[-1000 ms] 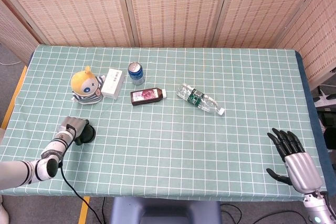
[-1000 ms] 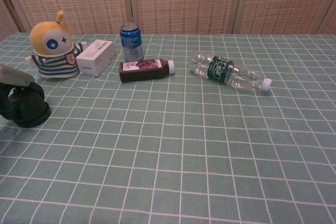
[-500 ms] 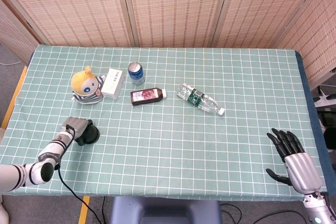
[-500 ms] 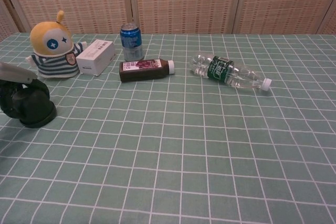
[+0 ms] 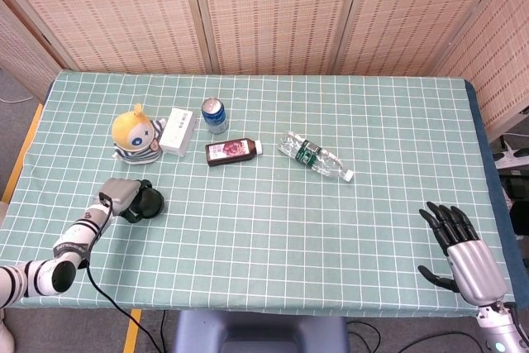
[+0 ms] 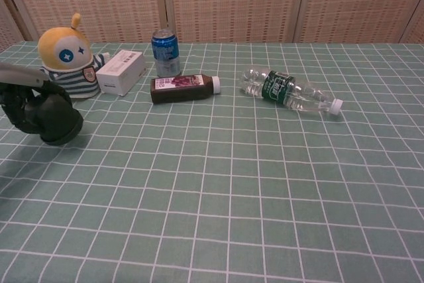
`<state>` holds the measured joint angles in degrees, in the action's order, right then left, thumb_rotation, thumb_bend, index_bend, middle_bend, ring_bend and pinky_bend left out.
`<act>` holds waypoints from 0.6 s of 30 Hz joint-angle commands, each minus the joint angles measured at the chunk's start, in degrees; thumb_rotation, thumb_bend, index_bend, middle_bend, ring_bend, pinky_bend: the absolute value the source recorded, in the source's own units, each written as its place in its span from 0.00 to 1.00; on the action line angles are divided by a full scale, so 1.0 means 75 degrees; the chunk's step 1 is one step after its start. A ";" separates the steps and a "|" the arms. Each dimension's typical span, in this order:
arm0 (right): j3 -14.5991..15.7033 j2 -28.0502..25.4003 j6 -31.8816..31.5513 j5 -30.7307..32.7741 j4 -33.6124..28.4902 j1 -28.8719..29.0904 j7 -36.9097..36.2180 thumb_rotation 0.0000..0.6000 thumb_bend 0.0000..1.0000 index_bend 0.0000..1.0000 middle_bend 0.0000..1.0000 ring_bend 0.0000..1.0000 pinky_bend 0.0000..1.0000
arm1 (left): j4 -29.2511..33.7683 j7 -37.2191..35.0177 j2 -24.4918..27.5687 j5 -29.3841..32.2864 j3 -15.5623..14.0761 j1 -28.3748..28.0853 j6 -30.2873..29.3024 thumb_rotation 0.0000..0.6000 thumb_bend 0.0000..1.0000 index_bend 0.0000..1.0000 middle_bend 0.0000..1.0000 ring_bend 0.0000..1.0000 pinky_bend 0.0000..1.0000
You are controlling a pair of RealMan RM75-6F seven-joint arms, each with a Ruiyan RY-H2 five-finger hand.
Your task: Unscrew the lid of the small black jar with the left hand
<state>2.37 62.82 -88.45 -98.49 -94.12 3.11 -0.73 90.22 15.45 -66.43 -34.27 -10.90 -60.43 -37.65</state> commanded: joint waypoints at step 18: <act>0.0019 0.0021 0.0012 -0.0013 -0.0026 -0.0009 0.0012 1.00 0.09 0.00 0.00 0.00 0.00 | -0.0512 -1.0680 0.0621 -0.6967 0.2586 0.2957 -0.1233 1.00 0.51 0.90 0.89 0.63 0.55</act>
<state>2.50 62.98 -88.36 -98.58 -94.32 3.05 -0.64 89.96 -54.55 -62.13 -76.08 6.79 -42.12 -43.57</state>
